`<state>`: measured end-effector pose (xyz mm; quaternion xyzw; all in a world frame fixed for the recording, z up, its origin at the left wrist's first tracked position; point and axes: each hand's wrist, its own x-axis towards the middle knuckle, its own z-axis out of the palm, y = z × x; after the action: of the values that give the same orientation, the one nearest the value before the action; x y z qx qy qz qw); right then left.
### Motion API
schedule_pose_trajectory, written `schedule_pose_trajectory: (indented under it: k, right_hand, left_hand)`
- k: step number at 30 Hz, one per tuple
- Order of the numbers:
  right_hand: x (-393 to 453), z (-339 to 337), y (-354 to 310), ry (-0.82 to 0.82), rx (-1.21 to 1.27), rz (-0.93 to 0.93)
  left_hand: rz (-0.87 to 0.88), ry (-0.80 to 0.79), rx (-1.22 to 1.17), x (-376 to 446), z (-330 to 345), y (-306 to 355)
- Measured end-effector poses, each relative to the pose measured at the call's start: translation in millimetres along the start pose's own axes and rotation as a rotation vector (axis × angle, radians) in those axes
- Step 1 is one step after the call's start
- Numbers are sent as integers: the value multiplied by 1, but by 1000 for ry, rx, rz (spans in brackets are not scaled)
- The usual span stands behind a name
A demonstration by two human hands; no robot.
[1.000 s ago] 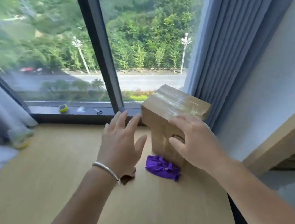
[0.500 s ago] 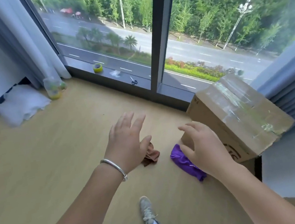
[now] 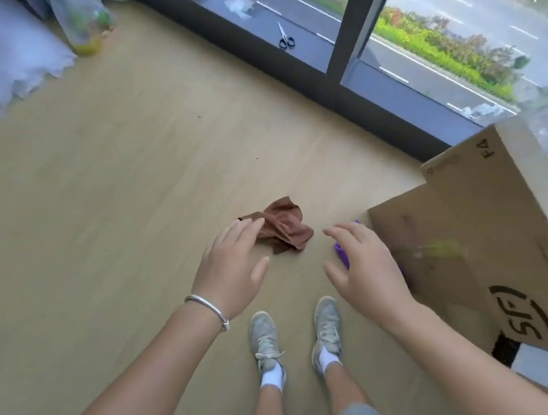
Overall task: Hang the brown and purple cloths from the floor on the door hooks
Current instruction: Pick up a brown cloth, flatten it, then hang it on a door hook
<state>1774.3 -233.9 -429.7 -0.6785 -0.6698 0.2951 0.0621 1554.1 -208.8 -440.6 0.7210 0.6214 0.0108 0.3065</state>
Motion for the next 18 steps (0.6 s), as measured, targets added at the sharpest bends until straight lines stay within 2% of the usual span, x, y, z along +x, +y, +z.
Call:
schedule_pose_trajectory:
  k: [4,8,14,18]
  right_hand:
    - [50,92,52,-122,-31,-41]
    - [90,185,115,-164,-43,-62]
    - [145,308,214,-123,-46,-36]
    - [179,377,282,-121,-100,-46]
  left_hand:
    - [-63,-21,-66,42,83,-43]
    - [-76,-35,-76,87,176,-86]
    - [-2,-58,12,163,312,-141]
    - [134,-125,88,216,398,-164]
